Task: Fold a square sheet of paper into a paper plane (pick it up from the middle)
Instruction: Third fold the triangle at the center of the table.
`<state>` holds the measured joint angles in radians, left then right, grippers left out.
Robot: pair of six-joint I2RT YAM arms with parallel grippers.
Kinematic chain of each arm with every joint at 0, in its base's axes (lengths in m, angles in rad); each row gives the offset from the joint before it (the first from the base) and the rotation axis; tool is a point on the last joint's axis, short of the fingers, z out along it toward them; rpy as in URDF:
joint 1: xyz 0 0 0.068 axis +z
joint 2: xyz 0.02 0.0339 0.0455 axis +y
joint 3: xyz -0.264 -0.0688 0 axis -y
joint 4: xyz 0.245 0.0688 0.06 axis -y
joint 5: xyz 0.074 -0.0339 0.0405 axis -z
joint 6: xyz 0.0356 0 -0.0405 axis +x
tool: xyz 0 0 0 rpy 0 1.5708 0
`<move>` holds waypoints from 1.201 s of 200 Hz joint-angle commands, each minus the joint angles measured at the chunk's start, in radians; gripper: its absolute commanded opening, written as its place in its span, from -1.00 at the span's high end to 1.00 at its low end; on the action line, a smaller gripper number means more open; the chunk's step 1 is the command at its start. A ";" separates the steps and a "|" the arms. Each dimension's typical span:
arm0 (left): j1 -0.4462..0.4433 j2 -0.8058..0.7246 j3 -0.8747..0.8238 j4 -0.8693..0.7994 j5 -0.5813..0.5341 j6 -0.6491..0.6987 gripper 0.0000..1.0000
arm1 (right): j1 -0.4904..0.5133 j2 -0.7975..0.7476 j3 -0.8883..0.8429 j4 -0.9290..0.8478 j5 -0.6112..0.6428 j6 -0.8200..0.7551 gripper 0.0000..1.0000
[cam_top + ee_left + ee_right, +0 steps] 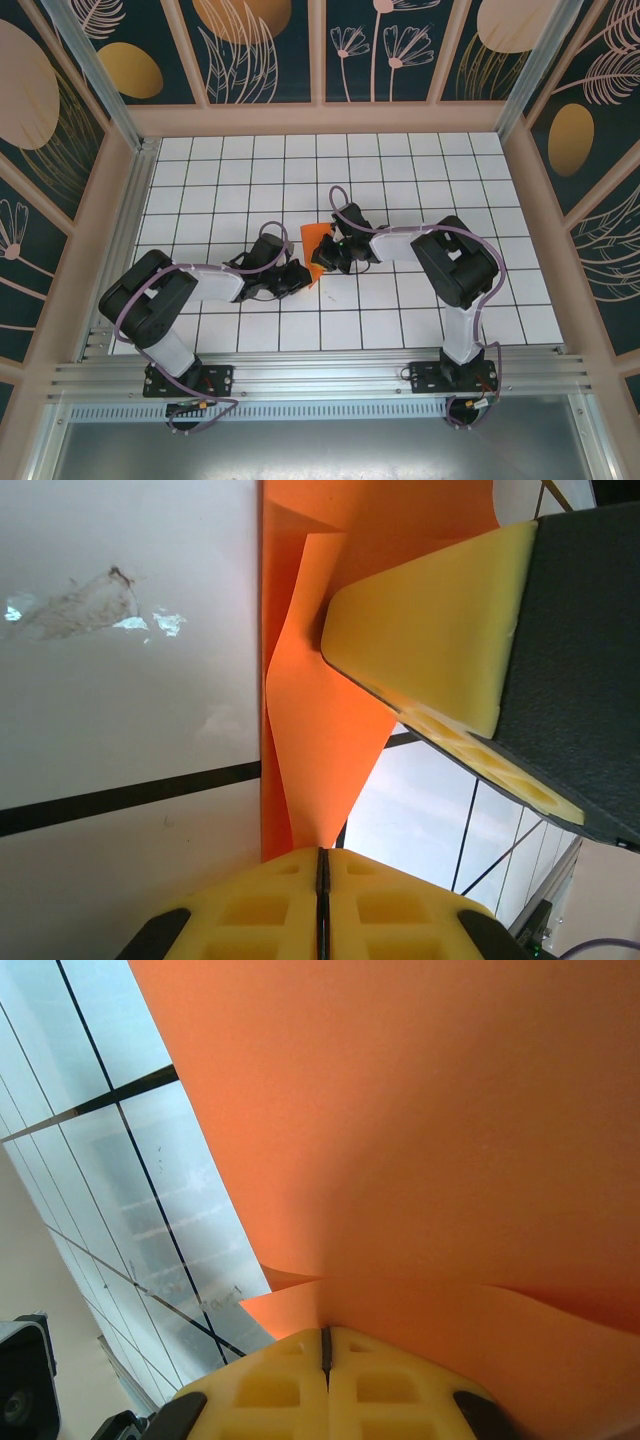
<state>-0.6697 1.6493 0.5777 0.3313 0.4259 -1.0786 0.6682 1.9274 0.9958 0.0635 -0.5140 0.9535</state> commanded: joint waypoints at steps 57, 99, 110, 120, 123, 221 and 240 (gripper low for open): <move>-0.009 -0.003 0.010 -0.092 -0.061 0.026 0.78 | 0.002 0.014 -0.025 -0.064 0.095 0.028 0.98; -0.011 -0.008 0.010 -0.112 -0.061 0.035 0.79 | 0.002 0.018 -0.025 -0.068 0.101 0.035 0.98; -0.010 -0.019 0.012 -0.124 -0.068 0.037 0.78 | 0.002 0.018 -0.025 -0.068 0.103 0.038 0.98; -0.010 -0.039 0.013 -0.121 -0.069 0.034 0.78 | 0.002 0.018 -0.026 -0.070 0.103 0.039 0.98; -0.011 -0.047 0.013 -0.117 -0.066 0.033 0.78 | 0.002 0.018 -0.025 -0.070 0.103 0.040 0.98; -0.024 -0.053 -0.006 0.037 -0.023 -0.015 0.75 | -0.002 0.026 -0.042 -0.045 0.086 0.076 1.00; -0.026 -0.023 0.008 0.033 -0.023 -0.013 0.75 | -0.004 0.024 -0.043 -0.044 0.086 0.079 1.00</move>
<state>-0.6884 1.5879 0.5739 0.3412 0.3874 -1.0828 0.6697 1.9270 0.9920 0.0727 -0.5060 1.0092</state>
